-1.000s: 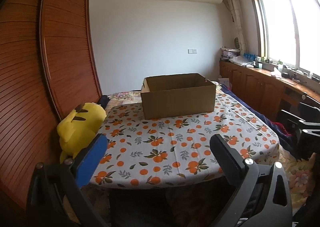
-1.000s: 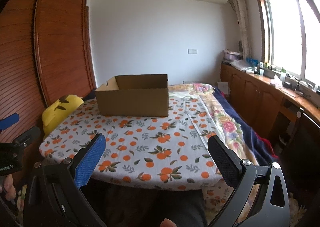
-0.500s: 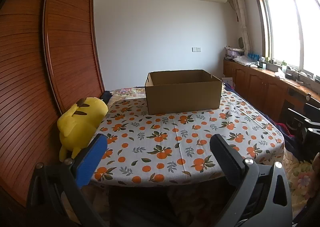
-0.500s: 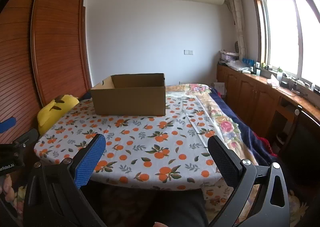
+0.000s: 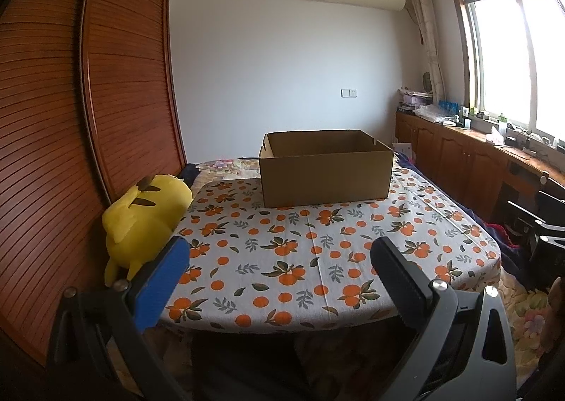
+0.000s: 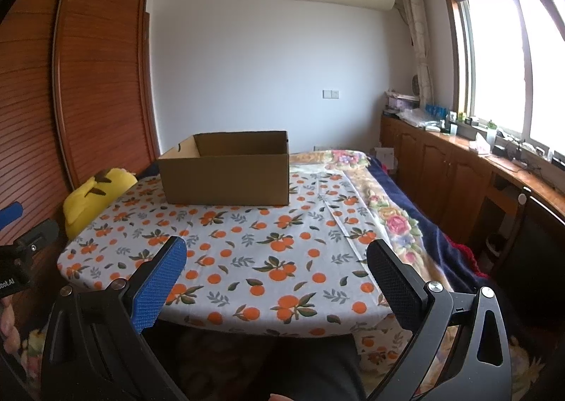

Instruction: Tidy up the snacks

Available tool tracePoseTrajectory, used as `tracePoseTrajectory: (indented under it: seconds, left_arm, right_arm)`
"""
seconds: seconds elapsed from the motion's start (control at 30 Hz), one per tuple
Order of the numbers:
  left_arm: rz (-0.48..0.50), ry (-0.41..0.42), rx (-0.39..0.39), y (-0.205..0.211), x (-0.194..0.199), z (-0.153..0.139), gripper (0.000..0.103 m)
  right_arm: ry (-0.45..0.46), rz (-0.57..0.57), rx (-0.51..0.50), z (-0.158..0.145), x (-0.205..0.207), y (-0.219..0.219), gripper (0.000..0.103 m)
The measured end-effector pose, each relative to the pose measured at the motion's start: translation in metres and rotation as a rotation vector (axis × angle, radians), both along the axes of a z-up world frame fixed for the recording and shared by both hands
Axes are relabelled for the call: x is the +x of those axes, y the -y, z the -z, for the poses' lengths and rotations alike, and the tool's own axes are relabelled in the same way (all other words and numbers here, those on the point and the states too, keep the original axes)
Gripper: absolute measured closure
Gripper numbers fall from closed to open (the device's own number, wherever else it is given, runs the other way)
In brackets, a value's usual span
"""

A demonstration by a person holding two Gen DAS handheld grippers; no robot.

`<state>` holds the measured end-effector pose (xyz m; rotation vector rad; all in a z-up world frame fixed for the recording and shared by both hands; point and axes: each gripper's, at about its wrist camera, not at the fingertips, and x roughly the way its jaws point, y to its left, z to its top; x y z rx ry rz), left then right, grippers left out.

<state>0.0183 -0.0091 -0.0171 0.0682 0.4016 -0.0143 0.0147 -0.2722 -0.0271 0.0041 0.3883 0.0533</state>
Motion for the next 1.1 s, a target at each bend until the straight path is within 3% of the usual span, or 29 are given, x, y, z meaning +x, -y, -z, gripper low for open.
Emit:
tracePoseTrajectory:
  seconds: [1.1]
  left_arm:
    - [-0.008, 0.016, 0.004, -0.0021, 0.0003, -0.0008, 0.000]
  right_arm:
    - [0.013, 0.006, 0.000, -0.0044, -0.0031, 0.0024, 0.000]
